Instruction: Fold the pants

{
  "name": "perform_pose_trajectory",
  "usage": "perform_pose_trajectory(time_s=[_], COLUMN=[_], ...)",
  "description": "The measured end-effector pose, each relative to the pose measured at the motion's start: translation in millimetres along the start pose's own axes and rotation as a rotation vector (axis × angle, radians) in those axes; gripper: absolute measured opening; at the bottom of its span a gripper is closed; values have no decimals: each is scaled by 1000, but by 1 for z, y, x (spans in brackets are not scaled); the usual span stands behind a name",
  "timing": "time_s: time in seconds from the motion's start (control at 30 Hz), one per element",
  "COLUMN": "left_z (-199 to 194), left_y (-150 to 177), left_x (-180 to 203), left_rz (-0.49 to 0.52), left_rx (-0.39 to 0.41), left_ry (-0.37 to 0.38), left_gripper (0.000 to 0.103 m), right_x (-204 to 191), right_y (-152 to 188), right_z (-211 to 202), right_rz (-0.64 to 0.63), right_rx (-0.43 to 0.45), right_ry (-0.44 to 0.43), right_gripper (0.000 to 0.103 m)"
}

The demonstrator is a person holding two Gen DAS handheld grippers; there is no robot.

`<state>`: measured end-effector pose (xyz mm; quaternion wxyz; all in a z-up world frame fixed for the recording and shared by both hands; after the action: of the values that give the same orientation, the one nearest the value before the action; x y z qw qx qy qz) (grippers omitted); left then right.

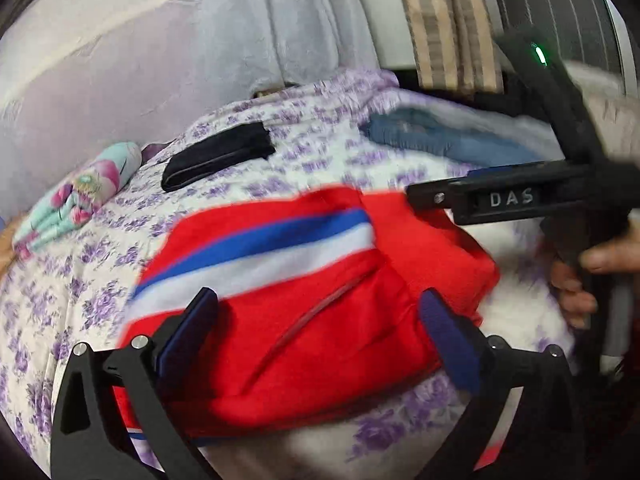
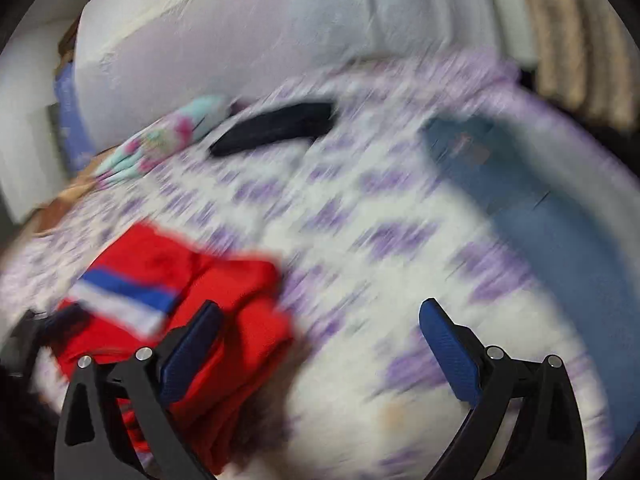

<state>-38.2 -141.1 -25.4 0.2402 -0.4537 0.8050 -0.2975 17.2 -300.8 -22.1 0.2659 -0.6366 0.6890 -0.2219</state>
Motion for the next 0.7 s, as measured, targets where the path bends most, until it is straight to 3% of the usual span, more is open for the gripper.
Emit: perform_pose_trajectory(time_s=[0.03,0.1,0.13,0.2,0.3,0.33,0.4,0.43,0.47,0.53,0.63,0.7], left_z=[-13,-32,-39,-41,-15,10,15,13,10,-2,-21,-19], left_y=[-2,-2,0,7,23,35,46,47,46,43,40,40], left_x=[-10,-27,-37,-48,-63,-67,-79,-88,-93,-107,-127,-133], left_rz=[-32,-72,-94,-126,-150,-159,-288,-358,-376,-412,-462,-460], left_rx=[39,86,93,80,-42,-139,-133,-153,-157,-120,-41,-55], left_ry=[4,-21,-29,-42,-81,-60,64,153,189,174,134,133], left_gripper=[98,98,98,98,99,99,99,99,99,99,99,99], right_x=[-1,-1,-7,-21,-49,-52,-44,-41,-43,-44,-56,-67], right_y=[-2,-4,0,8,33,40,38,35,33,30,30,32], right_z=[-6,-23,-28,-29,4,15,20,13,5,-14,-45,-44], right_rz=[2,13,9,-32,-182,-197,-123,-110,-115,-120,-144,-192], right_rx=[25,57,52,40,-54,-66,-86,-83,-53,12,98,86], right_ry=[19,-72,-142,-175,-57,-59,-134,-137,-120,-78,-164,-168], right_gripper=[99,99,99,99,99,99,99,99,99,99,99,99])
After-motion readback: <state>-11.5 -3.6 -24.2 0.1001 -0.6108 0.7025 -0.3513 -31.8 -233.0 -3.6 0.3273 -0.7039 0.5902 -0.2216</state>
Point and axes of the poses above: each gripper's, at about its wrist camera, not at the fingertips, and z roughly the way its jaws point, x to its right, y to its underside, the point moved 5 cm from there along z, roughly the way its jaws point, and after that the axes turned 14 degrees about -x, right-handed, at the moved point
